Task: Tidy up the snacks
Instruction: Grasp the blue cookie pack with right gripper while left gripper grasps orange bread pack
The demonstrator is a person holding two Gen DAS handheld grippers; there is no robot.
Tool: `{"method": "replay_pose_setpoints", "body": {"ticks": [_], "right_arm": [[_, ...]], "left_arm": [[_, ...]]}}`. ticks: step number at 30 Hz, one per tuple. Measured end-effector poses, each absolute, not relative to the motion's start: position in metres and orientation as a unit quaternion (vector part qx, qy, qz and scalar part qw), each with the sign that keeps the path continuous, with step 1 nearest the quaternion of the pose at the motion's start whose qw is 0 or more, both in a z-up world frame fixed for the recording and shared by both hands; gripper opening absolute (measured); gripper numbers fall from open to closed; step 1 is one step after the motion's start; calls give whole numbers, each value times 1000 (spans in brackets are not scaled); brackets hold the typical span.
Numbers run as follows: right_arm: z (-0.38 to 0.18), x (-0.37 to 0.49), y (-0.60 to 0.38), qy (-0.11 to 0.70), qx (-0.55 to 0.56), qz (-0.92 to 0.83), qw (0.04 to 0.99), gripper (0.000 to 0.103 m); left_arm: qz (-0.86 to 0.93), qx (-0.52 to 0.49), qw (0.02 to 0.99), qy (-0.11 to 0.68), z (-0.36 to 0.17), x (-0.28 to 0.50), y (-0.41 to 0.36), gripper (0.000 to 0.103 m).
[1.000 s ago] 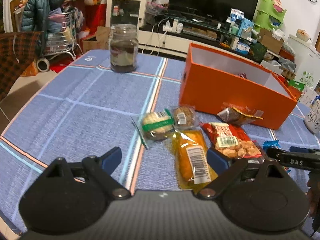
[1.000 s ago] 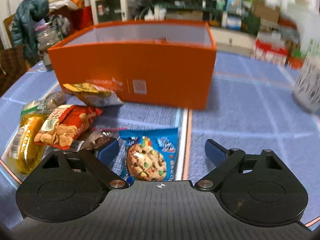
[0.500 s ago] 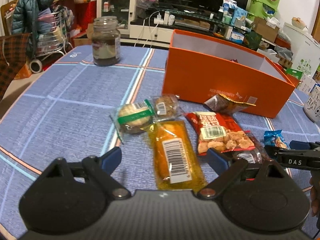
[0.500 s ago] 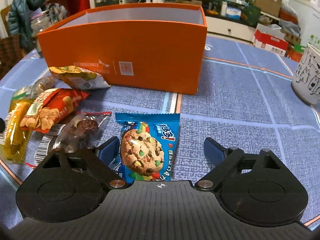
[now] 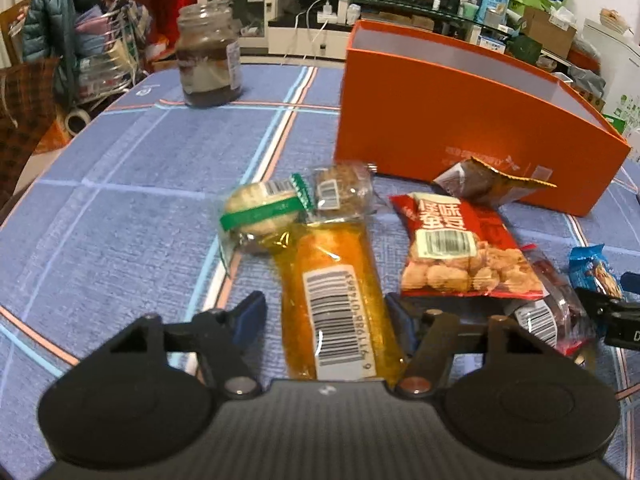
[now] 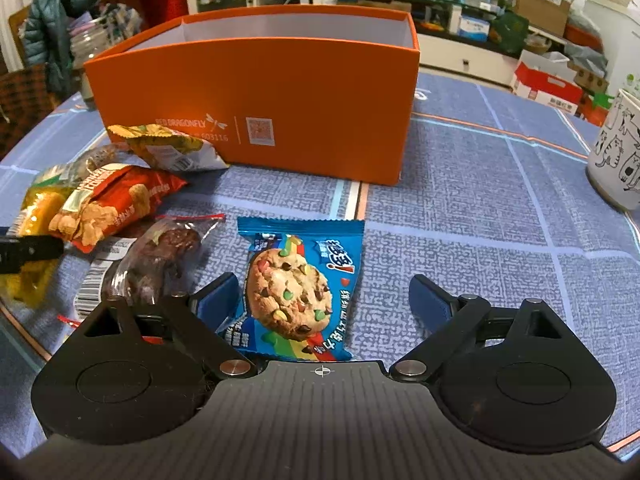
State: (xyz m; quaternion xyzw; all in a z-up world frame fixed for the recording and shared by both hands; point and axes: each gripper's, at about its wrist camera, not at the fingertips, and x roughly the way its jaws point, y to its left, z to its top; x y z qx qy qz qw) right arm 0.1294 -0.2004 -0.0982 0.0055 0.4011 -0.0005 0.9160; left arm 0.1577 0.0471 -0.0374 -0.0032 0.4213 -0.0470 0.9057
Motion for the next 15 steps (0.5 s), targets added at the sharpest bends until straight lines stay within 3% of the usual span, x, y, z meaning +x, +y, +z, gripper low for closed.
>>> {"method": "replay_pose_setpoints", "body": {"ticks": [5, 7, 15], "right_arm": [[-99, 128, -204, 401, 6, -3, 916, 87], [-98, 130, -203, 405, 6, -4, 914, 87], [-92, 131, -195, 414, 1, 12, 910, 64]], "left_arm": [[-47, -3, 904, 425, -37, 156, 57, 64], [-55, 9, 904, 424, -37, 154, 53, 56], [-66, 26, 902, 425, -36, 149, 41, 50]]}}
